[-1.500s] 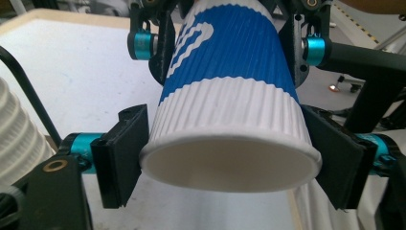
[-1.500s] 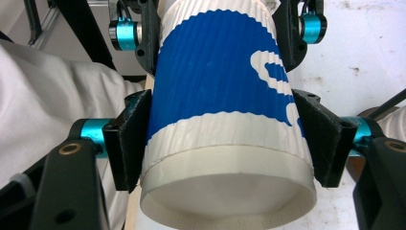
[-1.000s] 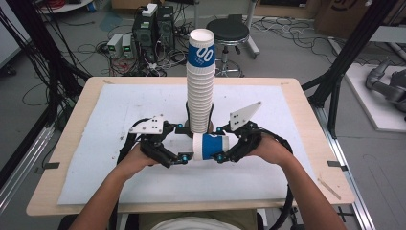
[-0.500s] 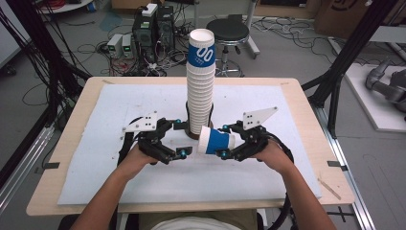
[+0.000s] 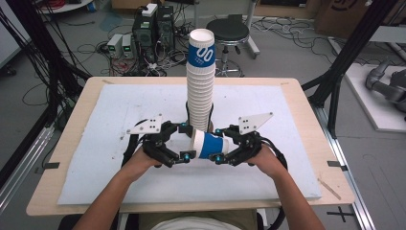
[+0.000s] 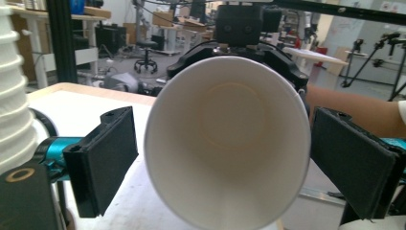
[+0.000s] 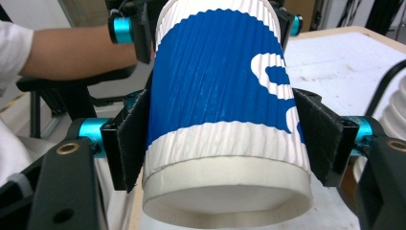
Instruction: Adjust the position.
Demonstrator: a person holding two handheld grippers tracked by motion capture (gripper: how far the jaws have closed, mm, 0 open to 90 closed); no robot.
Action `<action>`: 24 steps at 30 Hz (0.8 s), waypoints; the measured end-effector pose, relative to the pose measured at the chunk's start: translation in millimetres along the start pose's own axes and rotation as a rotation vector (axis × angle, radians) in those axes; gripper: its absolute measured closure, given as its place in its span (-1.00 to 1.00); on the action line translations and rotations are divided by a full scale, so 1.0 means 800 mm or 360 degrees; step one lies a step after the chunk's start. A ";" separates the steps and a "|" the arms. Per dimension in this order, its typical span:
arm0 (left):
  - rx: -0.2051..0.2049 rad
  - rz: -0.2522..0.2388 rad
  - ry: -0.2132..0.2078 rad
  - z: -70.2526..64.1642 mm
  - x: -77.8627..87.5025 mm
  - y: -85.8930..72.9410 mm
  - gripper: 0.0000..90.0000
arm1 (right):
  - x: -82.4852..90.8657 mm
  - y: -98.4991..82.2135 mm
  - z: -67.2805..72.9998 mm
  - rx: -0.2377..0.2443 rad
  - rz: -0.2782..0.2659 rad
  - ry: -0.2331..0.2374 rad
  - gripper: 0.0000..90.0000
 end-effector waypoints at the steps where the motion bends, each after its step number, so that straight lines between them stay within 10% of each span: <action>1: 0.0007 0.0002 -0.0006 -0.001 -0.002 -0.001 -0.77 | -0.001 0.001 0.000 0.0005 -0.0006 0.0002 -0.40; 24: 0.0051 0.0081 -0.0041 -0.003 -0.006 -0.010 -0.55 | -0.009 0.001 0.008 -0.0035 -0.0025 0.0066 -0.38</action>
Point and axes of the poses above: each handheld gripper's, and its own axes: x roughly backward along the jaws, y roughly out of its top, z roughly to its left, the point moved 10 cm from there along -x, roughly forward along the jaws, and after that the axes turned 15 degrees about -y, right-handed, at the moved point
